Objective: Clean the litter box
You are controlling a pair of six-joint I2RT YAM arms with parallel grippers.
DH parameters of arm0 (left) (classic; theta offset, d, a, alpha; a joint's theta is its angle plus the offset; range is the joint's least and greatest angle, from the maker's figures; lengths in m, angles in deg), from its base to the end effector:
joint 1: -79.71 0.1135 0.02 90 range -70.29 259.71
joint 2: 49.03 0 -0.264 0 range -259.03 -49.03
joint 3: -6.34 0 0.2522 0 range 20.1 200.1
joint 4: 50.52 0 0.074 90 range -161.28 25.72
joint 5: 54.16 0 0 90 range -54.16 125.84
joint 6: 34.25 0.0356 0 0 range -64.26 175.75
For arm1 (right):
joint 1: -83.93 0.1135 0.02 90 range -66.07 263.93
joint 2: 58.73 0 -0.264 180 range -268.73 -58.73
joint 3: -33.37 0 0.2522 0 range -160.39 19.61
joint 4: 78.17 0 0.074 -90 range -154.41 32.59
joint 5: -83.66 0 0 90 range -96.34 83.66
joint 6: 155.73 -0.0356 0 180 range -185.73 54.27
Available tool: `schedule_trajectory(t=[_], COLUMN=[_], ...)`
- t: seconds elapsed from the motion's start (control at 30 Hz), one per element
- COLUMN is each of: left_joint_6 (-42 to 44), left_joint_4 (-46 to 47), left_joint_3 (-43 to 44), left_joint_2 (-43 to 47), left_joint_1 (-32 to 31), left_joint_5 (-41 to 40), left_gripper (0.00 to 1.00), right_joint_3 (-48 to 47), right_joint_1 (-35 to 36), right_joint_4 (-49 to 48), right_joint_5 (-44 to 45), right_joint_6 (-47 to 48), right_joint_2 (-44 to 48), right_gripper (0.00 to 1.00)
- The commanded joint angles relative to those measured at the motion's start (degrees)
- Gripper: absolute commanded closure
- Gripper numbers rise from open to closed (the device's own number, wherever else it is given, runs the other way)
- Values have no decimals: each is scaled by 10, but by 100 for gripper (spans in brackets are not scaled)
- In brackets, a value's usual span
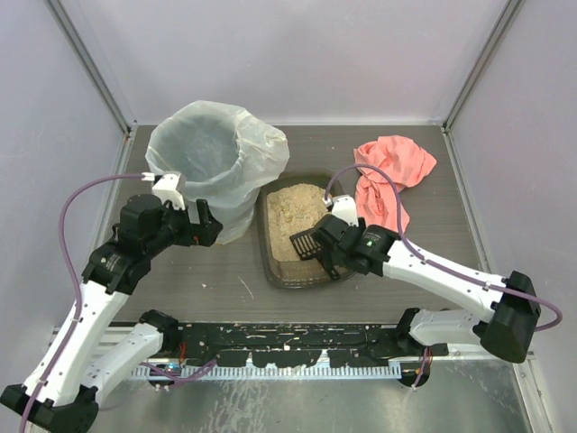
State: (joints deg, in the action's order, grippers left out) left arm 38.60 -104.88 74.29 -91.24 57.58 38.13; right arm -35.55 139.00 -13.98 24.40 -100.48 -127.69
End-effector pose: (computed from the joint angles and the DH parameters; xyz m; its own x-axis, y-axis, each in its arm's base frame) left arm 0.1364 -0.0570 0.3479 -0.5446 -0.0966 -0.8331 0.2599 0.9250 -0.2771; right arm 0.1425 0.1723 0.2655 -0.7528 -0.2223 -0.6196 -0.1805 0.9749 -0.1304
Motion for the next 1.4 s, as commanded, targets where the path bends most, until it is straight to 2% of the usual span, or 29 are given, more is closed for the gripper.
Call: schedule_trajectory(t=[0.0,0.13,0.23,0.4,0.5,0.6,0.67,0.77,0.9,1.0,1.1,1.37], left_joint_6=[-1,-7,-17,-27,-30,-33,-35,-37,-34,-34,-34,-33], left_joint_4=[48,56,67,70,69,66,66,67,65,64,64,64], left_joint_3=[14,21,19,10,-2,-6,-8,-9,-5,-5,-7,-4], left_joint_2=[-14,-28,-36,-42,-37,-28,-23,-20,-27,-27,-26,-30], left_joint_1=[-2,-2,-2,-2,-2,-2,-2,-2,-2,-2,-2,-2], left_joint_5=[37,44,50,34,25,19,12,9,10,9,8,6], left_gripper=[2,2,2,1,1,1,1,1,1,1,1,0], right_joint_3=[6,25,48,83,140,179,184,184,202,223,234,253], right_joint_1=[-16,-17,-16,-17,-9,32,86,139,152,155,155,155], right_joint_4=[-4,-68,-112,-108,-134,-144,-126,-114,-140,-157,-169,-221], right_joint_5=[35,2,4,21,17,52,103,144,123,121,126,140], right_joint_6=[9,5,-58,-226,-335,-424,-483,-541,-570,-590,-591,-565], right_joint_2=[38,125,190,249,283,295,289,267,241,241,245,266], right_gripper=[30,15,11,11,15,18,18,19,20,25,34,68])
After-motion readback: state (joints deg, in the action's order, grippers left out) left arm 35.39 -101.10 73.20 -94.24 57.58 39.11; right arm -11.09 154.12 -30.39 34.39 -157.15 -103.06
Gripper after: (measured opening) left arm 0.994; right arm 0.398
